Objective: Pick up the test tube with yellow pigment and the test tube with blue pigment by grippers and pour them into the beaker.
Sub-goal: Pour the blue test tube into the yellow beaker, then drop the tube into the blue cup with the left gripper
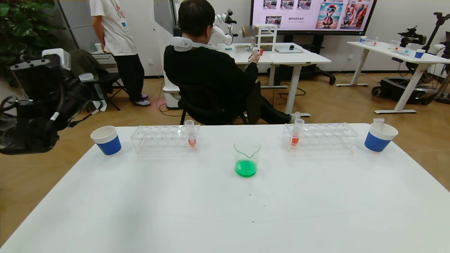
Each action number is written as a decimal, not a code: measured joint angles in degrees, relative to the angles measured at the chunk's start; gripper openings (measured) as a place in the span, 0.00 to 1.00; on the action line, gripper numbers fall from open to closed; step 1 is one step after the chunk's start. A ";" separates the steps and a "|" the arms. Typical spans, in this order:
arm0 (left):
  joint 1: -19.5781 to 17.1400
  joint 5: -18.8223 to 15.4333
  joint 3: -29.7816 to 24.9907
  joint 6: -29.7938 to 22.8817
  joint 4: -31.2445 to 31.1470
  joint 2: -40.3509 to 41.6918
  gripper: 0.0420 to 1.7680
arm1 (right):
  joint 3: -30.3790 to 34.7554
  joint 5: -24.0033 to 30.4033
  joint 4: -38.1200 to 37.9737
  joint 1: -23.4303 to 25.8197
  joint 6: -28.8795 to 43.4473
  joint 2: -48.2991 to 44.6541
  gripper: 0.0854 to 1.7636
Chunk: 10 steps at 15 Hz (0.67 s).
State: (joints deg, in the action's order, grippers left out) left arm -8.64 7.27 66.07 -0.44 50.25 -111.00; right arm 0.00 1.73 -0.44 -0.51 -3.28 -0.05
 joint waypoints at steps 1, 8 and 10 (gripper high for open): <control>-1.28 -0.24 -1.24 0.00 0.49 -0.28 0.28 | 0.00 0.00 0.00 0.00 0.00 0.00 0.98; -3.47 0.26 -4.58 -0.49 12.75 -7.89 0.28 | 0.00 0.00 0.02 0.00 0.00 0.00 0.98; -3.54 0.17 -4.39 -0.52 13.45 -10.09 0.28 | 0.00 0.00 0.00 0.00 0.00 0.00 0.98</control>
State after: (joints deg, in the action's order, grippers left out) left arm -12.18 7.44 61.68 -0.96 63.70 -121.09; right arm 0.00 1.73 -0.44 -0.51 -3.28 -0.05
